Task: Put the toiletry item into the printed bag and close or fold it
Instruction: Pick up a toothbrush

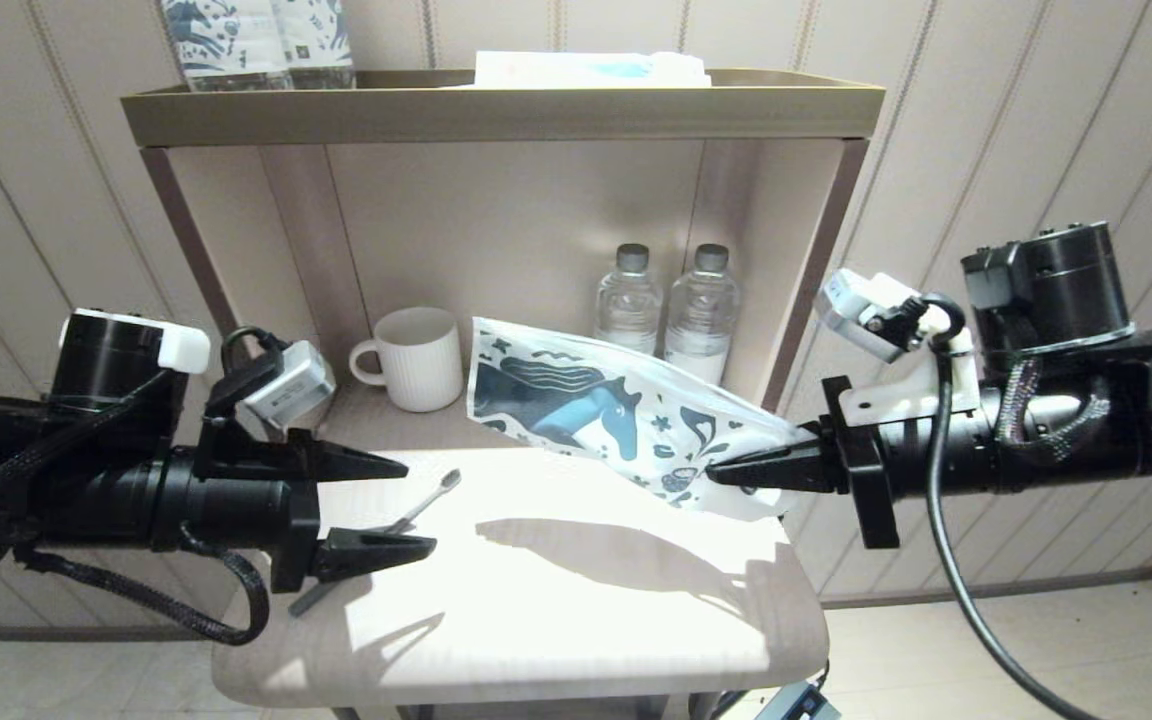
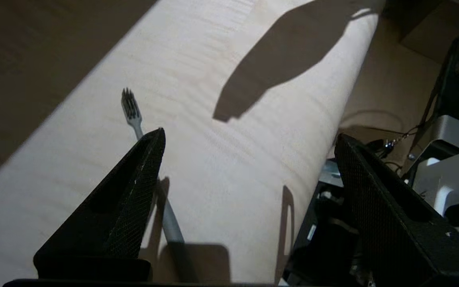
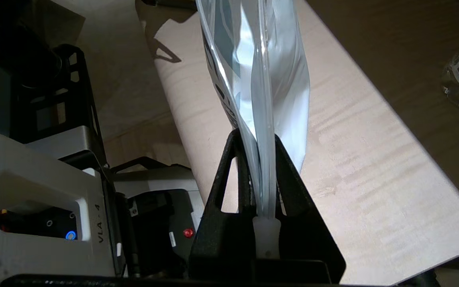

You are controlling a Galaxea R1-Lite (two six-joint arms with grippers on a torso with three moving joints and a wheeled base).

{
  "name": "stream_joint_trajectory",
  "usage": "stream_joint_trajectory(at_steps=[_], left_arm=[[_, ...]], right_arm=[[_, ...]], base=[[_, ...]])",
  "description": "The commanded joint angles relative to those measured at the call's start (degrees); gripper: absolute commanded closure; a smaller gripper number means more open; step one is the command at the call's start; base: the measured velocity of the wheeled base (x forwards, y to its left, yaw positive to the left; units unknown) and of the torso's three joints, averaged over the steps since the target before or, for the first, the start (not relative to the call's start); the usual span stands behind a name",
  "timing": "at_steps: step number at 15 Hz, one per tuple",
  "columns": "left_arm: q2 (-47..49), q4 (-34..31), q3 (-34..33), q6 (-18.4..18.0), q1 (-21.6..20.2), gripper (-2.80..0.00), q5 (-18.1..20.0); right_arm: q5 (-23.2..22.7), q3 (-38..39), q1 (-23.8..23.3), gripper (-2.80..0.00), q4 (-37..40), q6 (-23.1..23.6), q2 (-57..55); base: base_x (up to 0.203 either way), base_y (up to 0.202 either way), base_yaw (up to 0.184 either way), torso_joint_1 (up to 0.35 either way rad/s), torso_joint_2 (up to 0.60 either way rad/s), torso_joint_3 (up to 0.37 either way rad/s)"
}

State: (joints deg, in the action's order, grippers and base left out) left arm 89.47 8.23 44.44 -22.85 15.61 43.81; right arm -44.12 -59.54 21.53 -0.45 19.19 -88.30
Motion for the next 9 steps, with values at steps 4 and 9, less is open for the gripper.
stream_joint_trajectory(at_steps=[4,9], left_arm=[[-1.7,0.6,-5.5,-0.3,-0.2,-2.8,-6.5],[4.2,1.4,-6.7,-2.8,-0.2,-2.8,-13.8]], right_arm=[[-0.1,0.0,-0.1,0.0,1.2,-1.4,3.6],[0.1,0.1,-0.1,0.0,1.2,-1.9,3.6]], base=[[0.0,0.0,0.0,0.0,0.0,0.0],[0.0,0.0,0.0,0.0,0.0,0.0]])
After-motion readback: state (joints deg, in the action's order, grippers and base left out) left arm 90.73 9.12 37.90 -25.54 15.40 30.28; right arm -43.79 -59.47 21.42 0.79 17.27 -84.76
